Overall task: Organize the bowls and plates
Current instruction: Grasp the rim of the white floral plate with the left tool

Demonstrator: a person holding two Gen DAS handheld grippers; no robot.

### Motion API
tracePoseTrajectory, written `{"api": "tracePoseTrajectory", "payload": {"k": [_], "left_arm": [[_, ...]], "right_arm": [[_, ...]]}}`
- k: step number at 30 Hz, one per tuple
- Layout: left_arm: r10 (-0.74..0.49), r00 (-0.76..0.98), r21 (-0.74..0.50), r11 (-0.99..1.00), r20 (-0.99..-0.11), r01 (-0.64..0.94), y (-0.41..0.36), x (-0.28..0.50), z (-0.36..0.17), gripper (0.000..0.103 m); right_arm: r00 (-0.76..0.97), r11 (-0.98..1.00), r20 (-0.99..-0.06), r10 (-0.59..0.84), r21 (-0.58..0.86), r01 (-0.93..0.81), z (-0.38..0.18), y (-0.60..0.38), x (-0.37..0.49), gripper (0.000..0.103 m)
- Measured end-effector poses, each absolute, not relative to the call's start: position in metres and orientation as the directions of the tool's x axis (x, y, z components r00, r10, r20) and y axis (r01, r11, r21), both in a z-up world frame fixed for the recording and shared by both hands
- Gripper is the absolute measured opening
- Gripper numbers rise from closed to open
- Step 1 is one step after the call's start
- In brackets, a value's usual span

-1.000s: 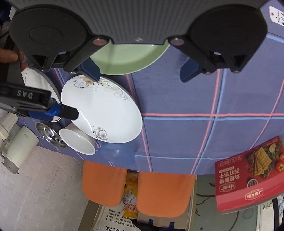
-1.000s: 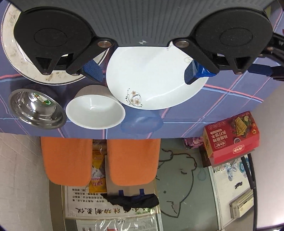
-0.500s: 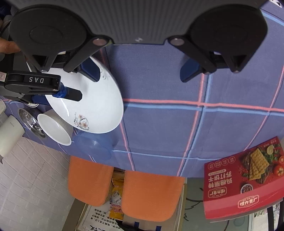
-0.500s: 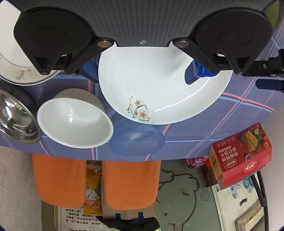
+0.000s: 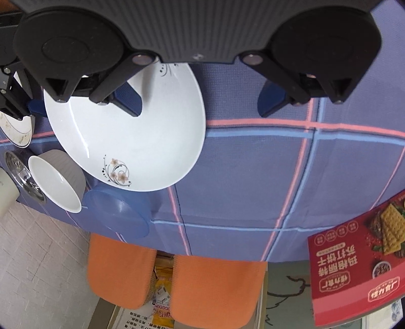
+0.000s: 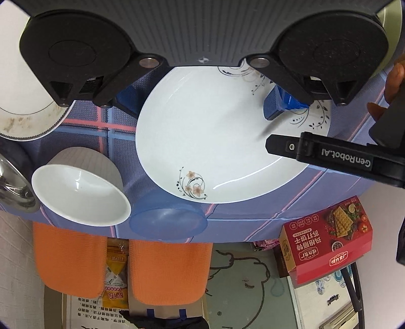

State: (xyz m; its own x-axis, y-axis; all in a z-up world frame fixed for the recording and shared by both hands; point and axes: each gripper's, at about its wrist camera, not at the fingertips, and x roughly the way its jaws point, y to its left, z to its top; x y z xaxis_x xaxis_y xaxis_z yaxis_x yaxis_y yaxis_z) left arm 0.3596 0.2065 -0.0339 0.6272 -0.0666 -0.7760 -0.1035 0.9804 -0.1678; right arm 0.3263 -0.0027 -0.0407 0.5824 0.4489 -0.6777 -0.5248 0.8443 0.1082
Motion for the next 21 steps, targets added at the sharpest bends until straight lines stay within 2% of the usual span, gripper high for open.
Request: {"api": "tracePoseTrajectory", "payload": {"k": [6, 21], "left_arm": [[-0.004, 0.635, -0.07, 0.994, -0.773, -0.08, 0.193, 0.359, -0.038, 0.096], [-0.002, 0.636, -0.068, 0.994, -0.772, -0.079, 0.192, 0.364, -0.04, 0.1]], "right_arm": [[0.607, 0.835, -0.656, 0.449, 0.067, -0.546, -0.045, -0.002, 0.322, 0.089], [0.626, 0.833, -0.629, 0.461, 0.063, -0.549, -0.048, -0.003, 0.321, 0.091]]}}
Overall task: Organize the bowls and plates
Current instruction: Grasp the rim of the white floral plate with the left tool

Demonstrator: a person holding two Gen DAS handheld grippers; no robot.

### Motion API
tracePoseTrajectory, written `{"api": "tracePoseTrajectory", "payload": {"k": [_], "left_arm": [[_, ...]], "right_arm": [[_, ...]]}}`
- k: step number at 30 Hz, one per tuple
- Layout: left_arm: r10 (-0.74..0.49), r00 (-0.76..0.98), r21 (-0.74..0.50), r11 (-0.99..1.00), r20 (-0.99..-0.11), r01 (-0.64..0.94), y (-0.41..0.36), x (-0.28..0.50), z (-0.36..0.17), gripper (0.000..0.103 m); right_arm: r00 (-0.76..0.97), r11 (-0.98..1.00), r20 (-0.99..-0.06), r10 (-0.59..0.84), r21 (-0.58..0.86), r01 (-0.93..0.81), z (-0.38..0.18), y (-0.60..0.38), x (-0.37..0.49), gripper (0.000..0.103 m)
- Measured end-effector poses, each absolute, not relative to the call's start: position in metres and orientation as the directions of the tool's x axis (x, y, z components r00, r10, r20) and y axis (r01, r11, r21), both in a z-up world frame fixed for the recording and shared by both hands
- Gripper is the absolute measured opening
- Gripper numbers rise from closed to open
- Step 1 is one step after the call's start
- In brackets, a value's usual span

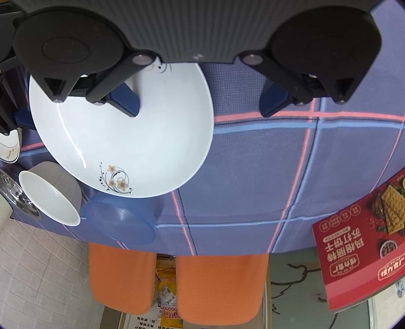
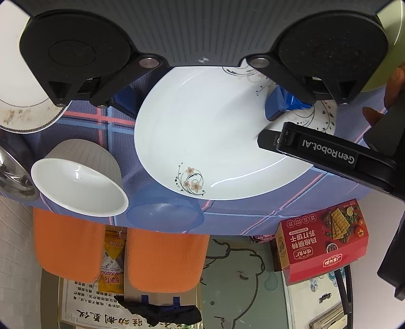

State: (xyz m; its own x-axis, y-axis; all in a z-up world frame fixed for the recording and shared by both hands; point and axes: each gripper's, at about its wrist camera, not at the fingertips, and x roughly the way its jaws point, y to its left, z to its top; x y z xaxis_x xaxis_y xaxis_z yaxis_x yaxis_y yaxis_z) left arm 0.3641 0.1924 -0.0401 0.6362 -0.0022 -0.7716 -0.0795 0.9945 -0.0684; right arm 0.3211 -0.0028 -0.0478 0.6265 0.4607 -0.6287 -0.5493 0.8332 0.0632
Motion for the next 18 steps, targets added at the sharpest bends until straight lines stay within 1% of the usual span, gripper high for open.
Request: {"api": "tracePoseTrajectory", "payload": {"k": [10, 13, 14, 15, 16, 18], "left_arm": [[-0.007, 0.639, -0.068, 0.995, -0.769, -0.071, 0.192, 0.363, -0.04, 0.1], [-0.045, 0.638, -0.079, 0.997, -0.769, -0.025, 0.184, 0.363, -0.04, 0.099], [-0.078, 0.637, -0.094, 0.996, -0.767, 0.008, 0.178, 0.363, -0.039, 0.097], [-0.115, 0.639, -0.122, 0.992, -0.761, 0.034, 0.172, 0.362, -0.036, 0.092], [-0.085, 0.629, -0.102, 0.995, -0.772, 0.009, 0.167, 0.364, -0.035, 0.092], [-0.091, 0.629, -0.117, 0.993, -0.772, 0.001, 0.168, 0.369, -0.033, 0.092]], "right_arm": [[0.631, 0.839, -0.63, 0.453, 0.061, -0.541, -0.048, 0.0, 0.321, 0.091], [0.615, 0.836, -0.649, 0.448, 0.062, -0.545, -0.046, 0.008, 0.323, 0.091], [0.609, 0.842, -0.663, 0.436, 0.062, -0.536, -0.044, 0.013, 0.324, 0.092], [0.608, 0.848, -0.673, 0.422, 0.057, -0.526, -0.043, 0.017, 0.324, 0.092], [0.603, 0.86, -0.685, 0.408, 0.067, -0.505, -0.042, 0.018, 0.325, 0.091], [0.595, 0.866, -0.686, 0.42, 0.108, -0.488, -0.035, 0.015, 0.328, 0.091]]}}
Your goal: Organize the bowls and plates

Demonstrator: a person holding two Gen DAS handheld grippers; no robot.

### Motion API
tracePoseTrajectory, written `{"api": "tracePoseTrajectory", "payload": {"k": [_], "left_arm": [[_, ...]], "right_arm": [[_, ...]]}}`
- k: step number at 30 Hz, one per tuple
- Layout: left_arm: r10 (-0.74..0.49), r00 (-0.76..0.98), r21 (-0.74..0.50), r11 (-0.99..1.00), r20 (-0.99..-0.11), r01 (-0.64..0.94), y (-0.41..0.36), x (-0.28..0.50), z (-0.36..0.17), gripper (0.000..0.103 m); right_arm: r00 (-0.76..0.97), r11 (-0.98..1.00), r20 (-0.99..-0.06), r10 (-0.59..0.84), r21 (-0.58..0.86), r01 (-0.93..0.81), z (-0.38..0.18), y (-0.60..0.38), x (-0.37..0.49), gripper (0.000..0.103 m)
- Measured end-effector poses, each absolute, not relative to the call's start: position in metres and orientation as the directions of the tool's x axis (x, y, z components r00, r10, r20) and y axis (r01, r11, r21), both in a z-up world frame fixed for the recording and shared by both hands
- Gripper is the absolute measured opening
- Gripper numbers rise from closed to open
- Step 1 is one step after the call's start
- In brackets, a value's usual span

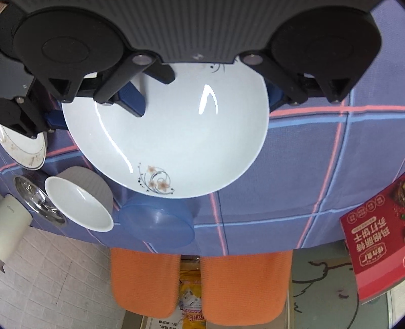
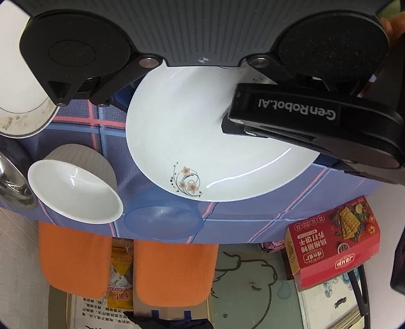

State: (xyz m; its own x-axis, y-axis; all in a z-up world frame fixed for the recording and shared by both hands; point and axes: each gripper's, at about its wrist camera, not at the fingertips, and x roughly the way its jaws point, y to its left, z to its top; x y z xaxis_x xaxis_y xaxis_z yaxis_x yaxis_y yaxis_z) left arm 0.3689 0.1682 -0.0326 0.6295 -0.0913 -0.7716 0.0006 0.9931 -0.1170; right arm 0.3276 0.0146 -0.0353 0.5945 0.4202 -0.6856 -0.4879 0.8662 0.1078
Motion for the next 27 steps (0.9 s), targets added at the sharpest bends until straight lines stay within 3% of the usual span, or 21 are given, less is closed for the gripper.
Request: {"api": "tracePoseTrajectory", "payload": {"k": [4, 15, 27], "left_arm": [[-0.148, 0.643, -0.2, 0.98, -0.752, -0.008, 0.179, 0.366, -0.016, 0.092], [-0.116, 0.716, -0.14, 0.99, -0.688, 0.025, 0.17, 0.308, 0.024, 0.092], [-0.101, 0.683, -0.126, 0.992, -0.724, 0.012, 0.157, 0.197, 0.001, 0.092]], "right_arm": [[0.599, 0.861, -0.663, 0.448, 0.139, -0.49, -0.02, 0.01, 0.323, 0.091], [0.645, 0.854, -0.605, 0.467, 0.119, -0.506, 0.006, 0.004, 0.267, 0.091], [0.614, 0.844, -0.635, 0.469, 0.116, -0.524, -0.012, -0.008, 0.163, 0.091]]}}
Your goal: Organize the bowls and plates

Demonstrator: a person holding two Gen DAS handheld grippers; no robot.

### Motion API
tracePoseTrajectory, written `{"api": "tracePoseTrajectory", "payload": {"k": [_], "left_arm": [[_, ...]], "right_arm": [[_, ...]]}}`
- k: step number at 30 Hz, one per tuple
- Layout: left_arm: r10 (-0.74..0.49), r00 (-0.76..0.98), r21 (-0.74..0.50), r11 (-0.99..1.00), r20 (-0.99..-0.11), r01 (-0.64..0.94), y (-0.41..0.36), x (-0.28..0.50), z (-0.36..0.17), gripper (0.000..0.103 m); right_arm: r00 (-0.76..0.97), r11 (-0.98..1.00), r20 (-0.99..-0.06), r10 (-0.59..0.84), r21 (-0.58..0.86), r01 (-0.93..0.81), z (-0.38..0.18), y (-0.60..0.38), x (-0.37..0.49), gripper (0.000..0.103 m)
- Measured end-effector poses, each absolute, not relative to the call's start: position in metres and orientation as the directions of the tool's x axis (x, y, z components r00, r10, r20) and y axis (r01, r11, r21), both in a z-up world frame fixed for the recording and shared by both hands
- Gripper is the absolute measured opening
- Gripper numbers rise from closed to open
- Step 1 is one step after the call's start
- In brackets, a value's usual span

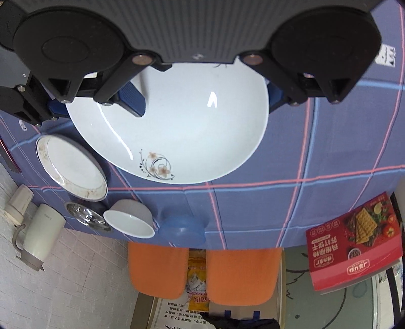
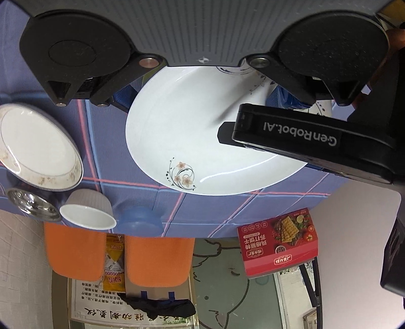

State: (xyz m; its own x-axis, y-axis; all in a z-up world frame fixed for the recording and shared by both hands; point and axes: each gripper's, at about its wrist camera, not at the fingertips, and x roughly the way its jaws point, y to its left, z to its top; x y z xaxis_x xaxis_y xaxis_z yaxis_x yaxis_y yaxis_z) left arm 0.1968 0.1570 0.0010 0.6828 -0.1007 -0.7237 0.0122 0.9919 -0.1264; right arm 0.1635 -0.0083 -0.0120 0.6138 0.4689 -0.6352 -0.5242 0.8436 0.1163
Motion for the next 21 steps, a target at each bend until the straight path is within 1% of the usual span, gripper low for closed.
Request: {"api": "tracePoseTrajectory", "payload": {"k": [2, 3, 8, 9, 10, 11, 12, 14, 16, 18, 21], "left_arm": [[-0.101, 0.671, -0.126, 0.992, -0.735, 0.012, 0.155, 0.185, -0.007, 0.092], [-0.099, 0.664, -0.125, 0.992, -0.741, 0.009, 0.155, 0.182, -0.011, 0.092], [-0.11, 0.64, -0.139, 0.99, -0.76, 0.005, 0.155, 0.178, -0.028, 0.092], [-0.104, 0.647, -0.135, 0.991, -0.755, 0.002, 0.156, 0.177, -0.028, 0.09], [-0.087, 0.665, -0.118, 0.993, -0.742, -0.001, 0.156, 0.175, -0.026, 0.09], [-0.07, 0.681, -0.096, 0.995, -0.729, 0.0, 0.156, 0.173, -0.022, 0.091], [-0.046, 0.694, -0.066, 0.998, -0.718, -0.002, 0.154, 0.172, -0.017, 0.095], [-0.007, 0.72, -0.019, 1.0, -0.694, -0.009, 0.154, 0.168, -0.009, 0.095], [0.023, 0.735, 0.004, 1.0, -0.678, -0.028, 0.158, 0.167, -0.003, 0.096], [0.03, 0.741, -0.011, 0.999, -0.671, -0.05, 0.165, 0.168, 0.003, 0.097], [0.005, 0.743, -0.062, 0.996, -0.67, -0.063, 0.171, 0.174, 0.008, 0.097]], "right_arm": [[0.601, 0.844, -0.648, 0.468, 0.126, -0.521, -0.02, -0.009, 0.158, 0.091], [0.619, 0.844, -0.633, 0.465, 0.104, -0.527, -0.021, -0.008, 0.154, 0.091], [0.652, 0.845, -0.628, 0.425, 0.016, -0.535, -0.029, -0.004, 0.151, 0.09], [0.647, 0.845, -0.634, 0.422, 0.017, -0.535, -0.032, -0.005, 0.153, 0.09], [0.64, 0.844, -0.641, 0.423, 0.022, -0.536, -0.034, -0.006, 0.154, 0.089], [0.641, 0.844, -0.64, 0.423, 0.021, -0.536, -0.035, -0.008, 0.154, 0.089], [0.646, 0.846, -0.635, 0.423, 0.02, -0.533, -0.035, -0.009, 0.153, 0.089], [0.661, 0.85, -0.612, 0.434, 0.034, -0.526, -0.03, -0.014, 0.153, 0.089], [0.668, 0.85, -0.584, 0.462, 0.077, -0.52, -0.023, -0.023, 0.153, 0.089], [0.679, 0.858, -0.568, 0.466, 0.105, -0.502, -0.019, -0.032, 0.155, 0.089], [0.704, 0.882, -0.558, 0.44, 0.122, -0.455, -0.015, -0.049, 0.161, 0.089]]}}
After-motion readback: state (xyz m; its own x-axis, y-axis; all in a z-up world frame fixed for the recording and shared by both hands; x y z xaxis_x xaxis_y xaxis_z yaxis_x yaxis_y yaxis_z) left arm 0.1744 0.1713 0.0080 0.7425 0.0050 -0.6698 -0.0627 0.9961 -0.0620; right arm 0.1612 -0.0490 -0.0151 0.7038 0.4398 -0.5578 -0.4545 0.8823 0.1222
